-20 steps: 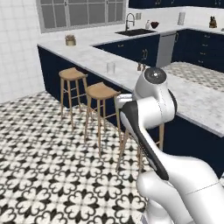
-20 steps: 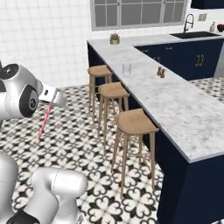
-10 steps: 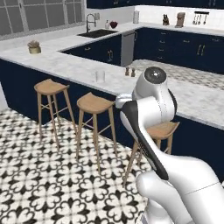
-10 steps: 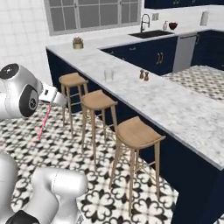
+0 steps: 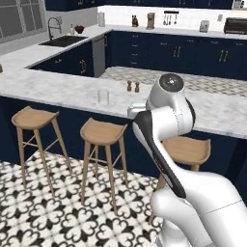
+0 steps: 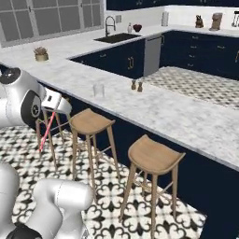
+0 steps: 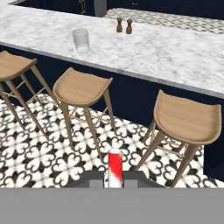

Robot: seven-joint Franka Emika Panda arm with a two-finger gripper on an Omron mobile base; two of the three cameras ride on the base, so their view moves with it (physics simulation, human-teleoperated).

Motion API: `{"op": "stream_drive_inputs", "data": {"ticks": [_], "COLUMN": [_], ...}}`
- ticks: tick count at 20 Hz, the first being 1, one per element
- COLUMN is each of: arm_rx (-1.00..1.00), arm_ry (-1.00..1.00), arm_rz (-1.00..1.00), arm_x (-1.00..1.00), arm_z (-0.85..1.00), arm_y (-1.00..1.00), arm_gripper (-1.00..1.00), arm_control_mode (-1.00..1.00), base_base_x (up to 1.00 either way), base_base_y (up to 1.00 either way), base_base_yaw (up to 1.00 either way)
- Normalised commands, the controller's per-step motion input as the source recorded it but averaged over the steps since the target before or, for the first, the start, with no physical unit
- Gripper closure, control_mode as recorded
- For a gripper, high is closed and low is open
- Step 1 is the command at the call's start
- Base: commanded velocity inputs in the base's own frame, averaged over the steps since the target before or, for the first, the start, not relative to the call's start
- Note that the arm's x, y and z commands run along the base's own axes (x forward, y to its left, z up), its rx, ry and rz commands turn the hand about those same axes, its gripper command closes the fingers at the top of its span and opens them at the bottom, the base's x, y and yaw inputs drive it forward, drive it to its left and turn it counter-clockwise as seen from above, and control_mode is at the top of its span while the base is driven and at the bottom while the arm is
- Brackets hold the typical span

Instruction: Take a straw from the drawer in front and place it inside the glass cup on the dining counter.

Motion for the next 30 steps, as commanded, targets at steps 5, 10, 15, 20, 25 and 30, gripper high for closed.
{"op": "stream_drive_inputs", "data": {"ticks": [5,10,15,20,25,30], "arm_rx": [0.00,0.00,0.00,0.00,0.00,0.00], "arm_ry": [0.00,0.00,0.00,0.00,0.00,0.00], "arm_rz": [0.00,0.00,0.00,0.00,0.00,0.00], "arm_x": [0.00,0.00,0.00,0.00,0.00,0.00], "arm_z": [0.00,0.00,0.00,0.00,0.00,0.00], "arm_y": [0.00,0.00,0.00,0.00,0.00,0.00], "arm_gripper": [1.00,1.00,1.00,1.00,1.00,1.00], "arm_control_mode": [1.00,1.00,1.00,1.00,1.00,1.00], "base_base_x": [0.40,0.34,0.36,0.41,0.73,0.94], "base_base_y": [1.00,1.00,0.92,0.69,0.51,0.46], "base_base_yaw": [-0.48,-0.47,-0.47,-0.43,-0.29,-0.18]}}
